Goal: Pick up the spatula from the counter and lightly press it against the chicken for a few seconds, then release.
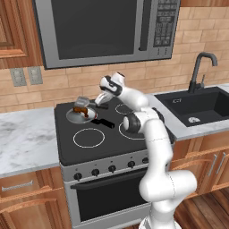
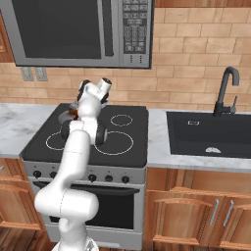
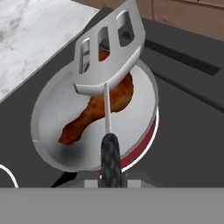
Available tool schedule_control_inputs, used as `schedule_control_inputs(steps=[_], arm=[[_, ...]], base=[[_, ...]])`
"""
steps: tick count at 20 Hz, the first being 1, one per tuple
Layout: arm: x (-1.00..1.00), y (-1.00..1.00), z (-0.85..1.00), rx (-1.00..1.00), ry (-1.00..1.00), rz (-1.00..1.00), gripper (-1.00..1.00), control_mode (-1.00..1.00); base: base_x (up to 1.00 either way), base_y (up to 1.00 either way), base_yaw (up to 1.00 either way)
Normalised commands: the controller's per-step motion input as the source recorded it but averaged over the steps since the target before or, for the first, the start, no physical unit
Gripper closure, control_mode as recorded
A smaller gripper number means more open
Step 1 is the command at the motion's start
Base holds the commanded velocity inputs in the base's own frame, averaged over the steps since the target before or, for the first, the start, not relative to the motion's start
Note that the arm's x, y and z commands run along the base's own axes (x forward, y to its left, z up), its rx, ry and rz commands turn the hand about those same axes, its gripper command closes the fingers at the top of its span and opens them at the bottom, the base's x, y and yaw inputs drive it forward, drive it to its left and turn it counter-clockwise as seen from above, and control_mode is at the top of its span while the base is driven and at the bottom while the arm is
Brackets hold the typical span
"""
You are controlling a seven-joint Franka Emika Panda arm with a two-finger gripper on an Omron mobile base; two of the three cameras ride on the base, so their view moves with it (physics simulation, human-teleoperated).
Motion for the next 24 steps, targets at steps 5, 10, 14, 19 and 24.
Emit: schedule_control_inputs(steps=[5,10,14,19,24], arm=[[-0.41,0.00,-0.05,0.00,-0.11,0.00,1.00,-1.00],[-0.52,0.00,-0.01,0.00,-0.15,0.00,1.00,-1.00],[-0.58,0.00,-0.02,0.00,-0.16,0.00,1.00,-1.00],[-0.59,0.00,0.00,0.00,-0.21,0.00,1.00,-1.00],[-0.45,0.00,0.22,0.00,-0.22,0.00,1.00,-1.00]], base=[[0.00,0.00,0.00],[0.00,0.00,0.00],[0.00,0.00,0.00],[0.00,0.00,0.00],[0.00,0.00,0.00]])
